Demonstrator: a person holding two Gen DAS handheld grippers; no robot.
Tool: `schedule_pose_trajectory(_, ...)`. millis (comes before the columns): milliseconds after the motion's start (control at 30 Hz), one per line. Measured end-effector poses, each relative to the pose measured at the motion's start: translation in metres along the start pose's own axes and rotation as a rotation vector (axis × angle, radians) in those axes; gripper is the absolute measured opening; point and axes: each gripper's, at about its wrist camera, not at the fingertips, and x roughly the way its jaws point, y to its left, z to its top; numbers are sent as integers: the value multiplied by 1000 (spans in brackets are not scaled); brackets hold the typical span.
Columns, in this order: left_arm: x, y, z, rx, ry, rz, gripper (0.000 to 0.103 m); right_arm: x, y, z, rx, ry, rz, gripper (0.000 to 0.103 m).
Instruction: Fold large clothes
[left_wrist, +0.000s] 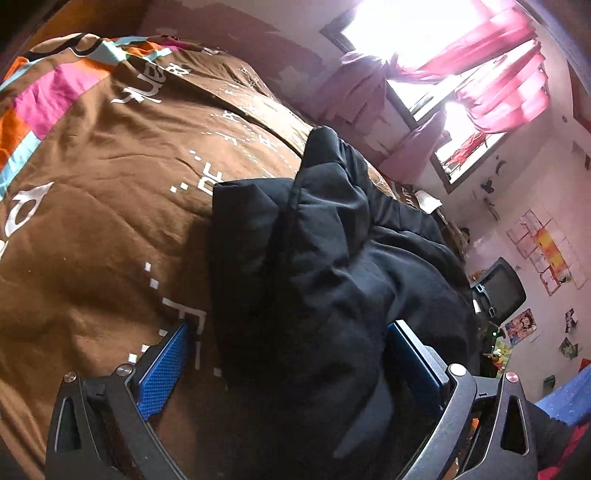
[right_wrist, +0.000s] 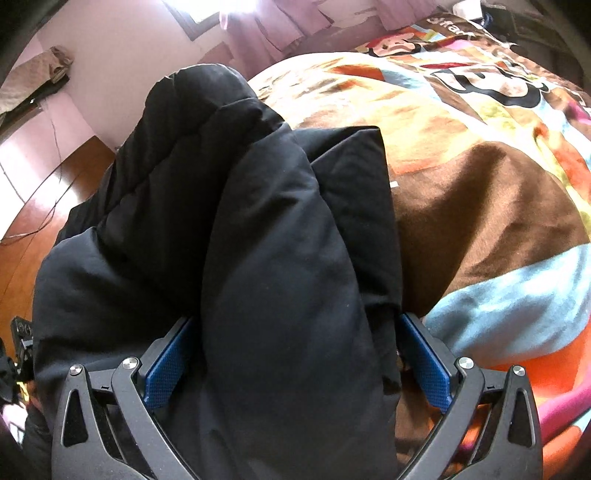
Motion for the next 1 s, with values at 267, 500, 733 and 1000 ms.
schedule_pose_trajectory(267,0,-12,-4,59,24,14,102,1,12,1,138,123,-15,102)
schedule_pose_trajectory(500,-6,-10,-1,39,16,-18,62,-21,29,-9,183,81,-46,68)
schedule_pose_trajectory(733,-38,-40,1,145,-91,-67,25,-58,50,-7,151,41,-8,19)
schedule_pose_trajectory(1000,-87,-82,-1,292,-287,-96,20,-114,123,18,-29,-122,147,14)
